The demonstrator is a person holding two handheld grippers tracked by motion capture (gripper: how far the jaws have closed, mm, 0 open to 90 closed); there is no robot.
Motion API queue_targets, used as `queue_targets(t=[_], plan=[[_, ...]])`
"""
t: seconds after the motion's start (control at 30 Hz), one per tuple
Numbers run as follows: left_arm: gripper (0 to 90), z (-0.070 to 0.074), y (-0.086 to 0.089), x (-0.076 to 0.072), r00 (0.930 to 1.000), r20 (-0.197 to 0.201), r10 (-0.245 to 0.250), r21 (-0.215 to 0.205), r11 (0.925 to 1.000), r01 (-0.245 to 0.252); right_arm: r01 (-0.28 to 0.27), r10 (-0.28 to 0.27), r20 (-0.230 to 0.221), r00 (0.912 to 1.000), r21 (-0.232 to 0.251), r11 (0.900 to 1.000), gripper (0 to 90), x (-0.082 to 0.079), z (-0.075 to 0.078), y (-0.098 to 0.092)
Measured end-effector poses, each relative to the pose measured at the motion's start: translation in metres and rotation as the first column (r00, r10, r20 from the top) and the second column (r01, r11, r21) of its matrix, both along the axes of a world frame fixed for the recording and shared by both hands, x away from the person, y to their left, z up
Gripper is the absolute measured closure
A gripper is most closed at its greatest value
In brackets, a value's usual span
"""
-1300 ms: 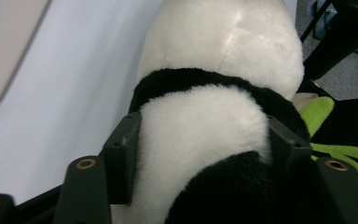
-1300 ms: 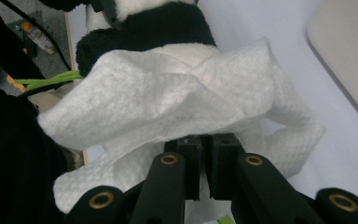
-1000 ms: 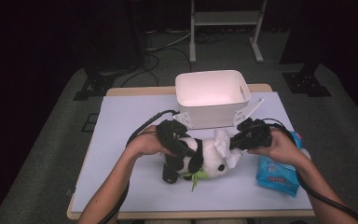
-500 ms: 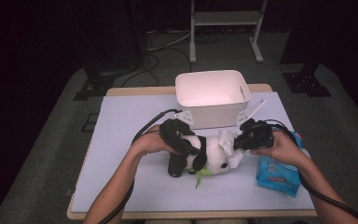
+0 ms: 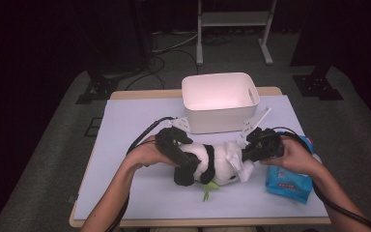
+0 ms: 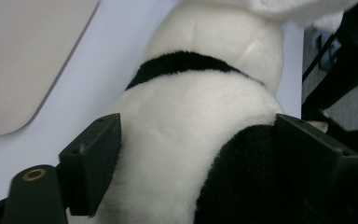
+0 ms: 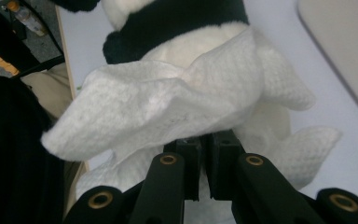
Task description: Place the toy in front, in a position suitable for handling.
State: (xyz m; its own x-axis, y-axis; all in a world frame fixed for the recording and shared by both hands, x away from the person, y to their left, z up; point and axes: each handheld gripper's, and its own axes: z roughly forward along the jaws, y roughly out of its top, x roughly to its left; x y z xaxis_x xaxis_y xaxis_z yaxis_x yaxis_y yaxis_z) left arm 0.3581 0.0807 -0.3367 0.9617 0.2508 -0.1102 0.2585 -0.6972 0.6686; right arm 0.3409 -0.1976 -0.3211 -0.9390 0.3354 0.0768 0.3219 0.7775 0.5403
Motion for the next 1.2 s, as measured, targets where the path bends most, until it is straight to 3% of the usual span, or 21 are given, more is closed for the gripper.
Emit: queue_targets(t=[0.2, 0.33, 0.5, 0.63, 0.87, 1.1, 1.2], plan=[[17.9, 0.002, -0.001, -0.009, 0.999, 0.008, -0.045, -0.003, 0.999, 0.045, -0.01, 0.01, 0.008, 0.9999, 0.015, 1.0, 83.0, 0.011, 0.01, 0.017], [17.8, 0.004, 0.002, -0.011, 0.9989, -0.006, -0.046, -0.016, 0.9988, 0.046, -0.027, 0.026, -0.011, 0.9996, -0.022, 0.999, 83.3, 0.013, 0.003, 0.029], [15.1, 0.008, 0.003, -0.01, 0.9989, -0.029, -0.035, -0.035, 0.9988, 0.034, -0.031, 0.031, -0.01, 0.9995, -0.015, 0.999, 83.6, 0.005, -0.002, 0.027], [8.8, 0.007, 0.002, -0.008, 0.9986, -0.051, -0.014, -0.014, 0.9998, 0.014, -0.039, 0.039, -0.019, 0.9991, -0.001, 0.999, 83.6, 0.003, -0.007, 0.023], [5.7, -0.003, -0.004, -0.005, 0.9969, -0.079, -0.006, 0.023, 0.9997, 0.008, -0.039, 0.039, -0.029, 0.9988, 0.016, 0.999, 83.8, 0.0, -0.013, 0.022], [6.3, -0.01, -0.016, -0.006, 0.997, -0.072, -0.026, 0.056, 0.998, 0.03, -0.039, 0.041, -0.042, 0.9983, 0.031, 0.999, 83.9, -0.002, -0.02, 0.018], [8.9, -0.014, -0.025, -0.008, 0.997, -0.063, -0.046, 0.095, 0.9942, 0.052, -0.041, 0.043, -0.046, 0.998, 0.031, 0.999, 83.9, -0.003, -0.022, 0.018]])
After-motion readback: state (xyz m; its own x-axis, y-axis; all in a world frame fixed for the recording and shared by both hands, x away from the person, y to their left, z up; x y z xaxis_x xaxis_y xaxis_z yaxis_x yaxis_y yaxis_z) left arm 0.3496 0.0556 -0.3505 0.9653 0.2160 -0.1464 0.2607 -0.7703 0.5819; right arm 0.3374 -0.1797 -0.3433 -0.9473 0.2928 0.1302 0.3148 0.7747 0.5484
